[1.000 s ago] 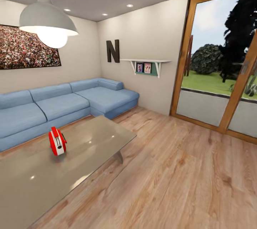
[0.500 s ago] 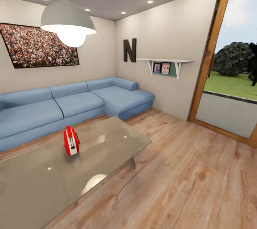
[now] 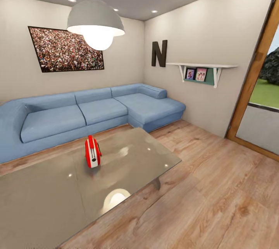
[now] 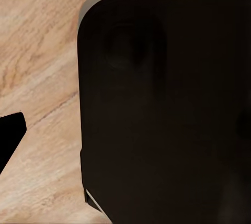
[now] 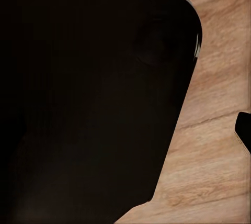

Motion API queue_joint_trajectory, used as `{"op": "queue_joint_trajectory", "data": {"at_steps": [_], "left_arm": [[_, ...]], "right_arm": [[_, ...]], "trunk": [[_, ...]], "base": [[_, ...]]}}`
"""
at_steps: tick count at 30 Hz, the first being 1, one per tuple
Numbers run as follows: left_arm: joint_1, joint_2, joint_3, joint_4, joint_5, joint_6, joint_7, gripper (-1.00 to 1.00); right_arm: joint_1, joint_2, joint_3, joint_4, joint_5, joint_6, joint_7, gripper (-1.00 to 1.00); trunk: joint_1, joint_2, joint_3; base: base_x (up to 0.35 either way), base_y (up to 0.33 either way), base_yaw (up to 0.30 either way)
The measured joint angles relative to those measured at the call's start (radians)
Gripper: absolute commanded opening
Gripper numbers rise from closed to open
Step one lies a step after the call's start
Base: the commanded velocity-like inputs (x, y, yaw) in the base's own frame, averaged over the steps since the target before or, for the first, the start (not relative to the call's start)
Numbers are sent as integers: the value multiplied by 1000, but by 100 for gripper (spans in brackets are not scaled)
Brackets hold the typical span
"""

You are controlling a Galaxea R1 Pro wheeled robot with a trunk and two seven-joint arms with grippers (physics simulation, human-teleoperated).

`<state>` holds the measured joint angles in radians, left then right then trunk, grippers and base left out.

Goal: Turn on the radio receiver that's on the table in the living room.

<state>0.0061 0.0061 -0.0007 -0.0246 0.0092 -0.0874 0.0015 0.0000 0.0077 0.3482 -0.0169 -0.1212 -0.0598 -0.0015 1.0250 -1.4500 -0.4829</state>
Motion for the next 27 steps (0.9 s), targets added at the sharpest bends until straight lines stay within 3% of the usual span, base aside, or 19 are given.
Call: {"op": "queue_joint_trajectory", "data": {"at_steps": [27], "left_arm": [[0,0,1,0,0,0,0,100]], "right_arm": [[0,0,2,0,1,0,0,100]], "trunk": [[0,0,-13]], "base": [[0,0,270]]}}
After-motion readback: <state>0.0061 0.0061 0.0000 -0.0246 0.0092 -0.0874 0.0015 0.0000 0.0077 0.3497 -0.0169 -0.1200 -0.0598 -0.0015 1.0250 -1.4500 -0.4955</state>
